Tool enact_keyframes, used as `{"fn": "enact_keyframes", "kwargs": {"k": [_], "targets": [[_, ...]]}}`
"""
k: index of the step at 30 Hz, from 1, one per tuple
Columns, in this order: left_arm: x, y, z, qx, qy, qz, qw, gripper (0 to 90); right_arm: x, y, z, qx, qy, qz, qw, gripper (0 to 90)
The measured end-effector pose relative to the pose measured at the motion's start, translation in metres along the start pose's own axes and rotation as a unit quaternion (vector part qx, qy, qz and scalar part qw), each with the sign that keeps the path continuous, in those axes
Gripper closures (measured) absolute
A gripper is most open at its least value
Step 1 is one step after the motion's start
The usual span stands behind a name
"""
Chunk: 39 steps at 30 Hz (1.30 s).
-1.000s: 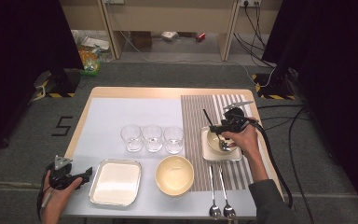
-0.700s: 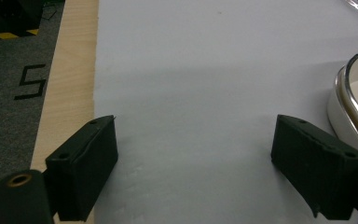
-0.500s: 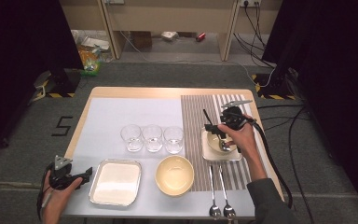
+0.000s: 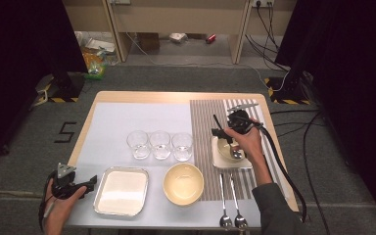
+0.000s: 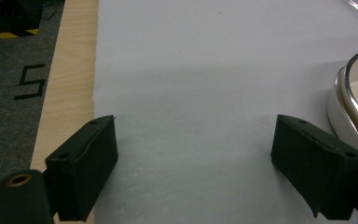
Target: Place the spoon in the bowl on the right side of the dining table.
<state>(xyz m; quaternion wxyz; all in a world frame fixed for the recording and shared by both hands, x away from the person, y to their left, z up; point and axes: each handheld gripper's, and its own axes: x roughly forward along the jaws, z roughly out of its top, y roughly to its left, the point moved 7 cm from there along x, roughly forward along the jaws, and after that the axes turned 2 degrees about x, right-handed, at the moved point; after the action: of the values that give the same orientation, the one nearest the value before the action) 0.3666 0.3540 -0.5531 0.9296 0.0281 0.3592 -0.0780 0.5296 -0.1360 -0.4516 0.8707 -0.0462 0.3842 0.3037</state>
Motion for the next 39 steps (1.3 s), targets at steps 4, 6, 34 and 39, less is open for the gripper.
{"fn": "enact_keyframes", "kwargs": {"k": [4,6,34,39], "targets": [[0.000,0.000,0.000,0.000,0.000,0.000,1.0000,13.6,0.005,0.002,-0.001,0.002,0.005,0.007,1.0000,21.9],[0.000,0.000,0.000,0.000,-0.001,0.000,1.0000,13.6,0.007,0.004,-0.001,0.001,0.004,0.012,0.9999,22.1],[0.000,0.000,0.000,0.000,-0.002,0.001,1.0000,13.6,0.010,0.043,-0.019,-0.055,0.034,0.073,0.9952,25.5],[0.000,0.000,0.000,0.000,0.000,0.000,1.0000,13.7,0.005,0.055,-0.024,-0.076,0.039,0.086,0.9926,25.0]]}}
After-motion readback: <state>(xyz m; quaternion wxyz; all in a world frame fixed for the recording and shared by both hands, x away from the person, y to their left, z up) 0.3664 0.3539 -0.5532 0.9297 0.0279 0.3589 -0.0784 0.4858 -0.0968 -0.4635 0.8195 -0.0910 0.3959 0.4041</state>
